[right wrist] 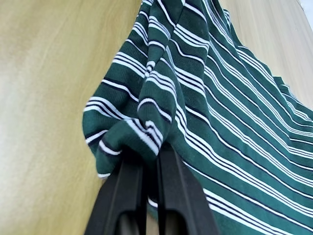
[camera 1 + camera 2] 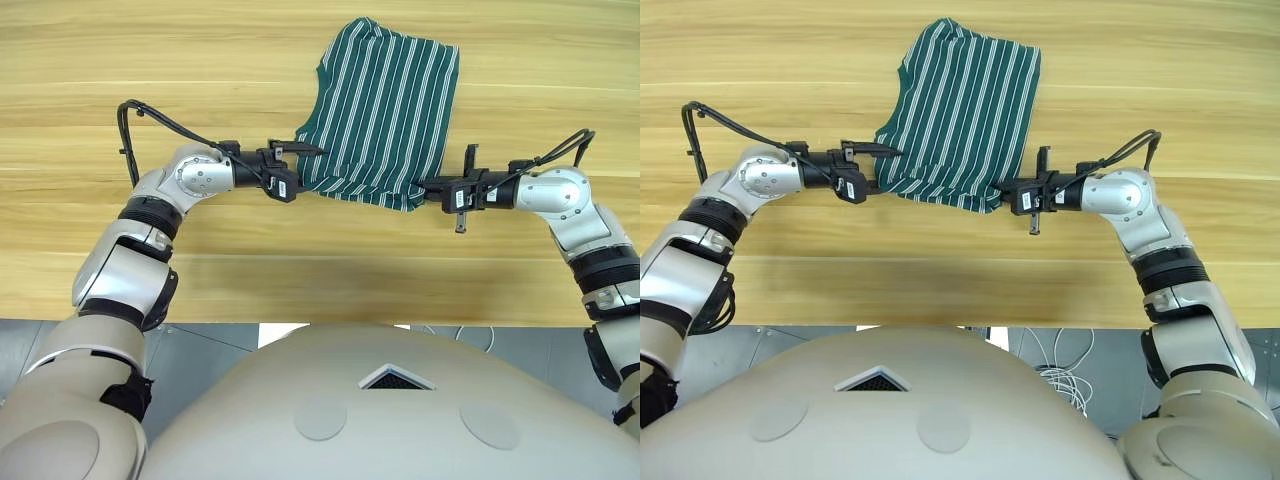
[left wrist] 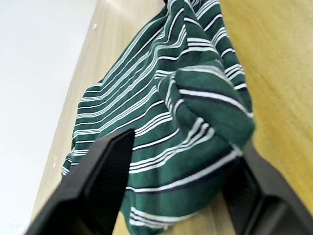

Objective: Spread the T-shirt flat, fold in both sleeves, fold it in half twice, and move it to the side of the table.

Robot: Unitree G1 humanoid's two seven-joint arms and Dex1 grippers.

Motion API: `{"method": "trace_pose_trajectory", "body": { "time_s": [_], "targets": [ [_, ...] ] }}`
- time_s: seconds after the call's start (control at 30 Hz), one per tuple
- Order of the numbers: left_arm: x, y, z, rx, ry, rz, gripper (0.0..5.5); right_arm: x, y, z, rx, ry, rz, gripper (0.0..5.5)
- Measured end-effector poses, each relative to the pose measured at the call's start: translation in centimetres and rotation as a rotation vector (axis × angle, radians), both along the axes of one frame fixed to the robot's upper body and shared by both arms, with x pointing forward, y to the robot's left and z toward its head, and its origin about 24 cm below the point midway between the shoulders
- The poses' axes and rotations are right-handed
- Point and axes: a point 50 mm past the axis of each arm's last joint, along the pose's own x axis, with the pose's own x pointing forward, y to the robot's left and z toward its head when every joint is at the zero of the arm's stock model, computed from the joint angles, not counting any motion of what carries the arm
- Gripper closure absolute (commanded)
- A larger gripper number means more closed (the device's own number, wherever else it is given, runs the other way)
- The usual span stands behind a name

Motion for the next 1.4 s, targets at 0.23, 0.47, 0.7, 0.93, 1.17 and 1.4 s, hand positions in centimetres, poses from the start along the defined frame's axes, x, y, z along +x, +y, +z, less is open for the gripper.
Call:
{"method": "trace_pose_trajectory", "body": {
  "time_s": [0.23, 0.47, 0.7, 0.93, 1.17, 1.4],
  "targets": [
    [-0.1, 0.0, -0.4, -0.011, 0.041, -0.004, 4.51, 0.1, 0.3, 0.0, 0.009, 0.000, -0.002, 5.42],
    [0.4, 0.3, -0.2, -0.059, 0.066, 0.056, 5.32, 0.0, 0.6, 0.0, 0.018, 0.006, 0.003, 5.42],
    [0.7, 0.7, -0.2, -0.091, 0.099, 0.095, 5.50, 0.0, 0.9, 0.1, 0.034, 0.006, 0.008, 5.42],
    [-1.9, 3.5, -0.1, -0.209, 0.147, 0.136, 5.50, -1.4, 0.3, 2.6, 0.205, 0.003, -0.035, 5.42],
    [-9.4, 4.6, 1.1, -0.311, 0.249, 0.101, 5.50, -6.7, 0.1, 5.0, 0.288, 0.074, 0.015, 5.42],
    [-13.6, 3.4, 5.8, -0.391, 0.255, 0.135, 5.50, -9.8, -0.2, 6.1, 0.297, 0.153, 0.056, 5.42]
  ]
}}
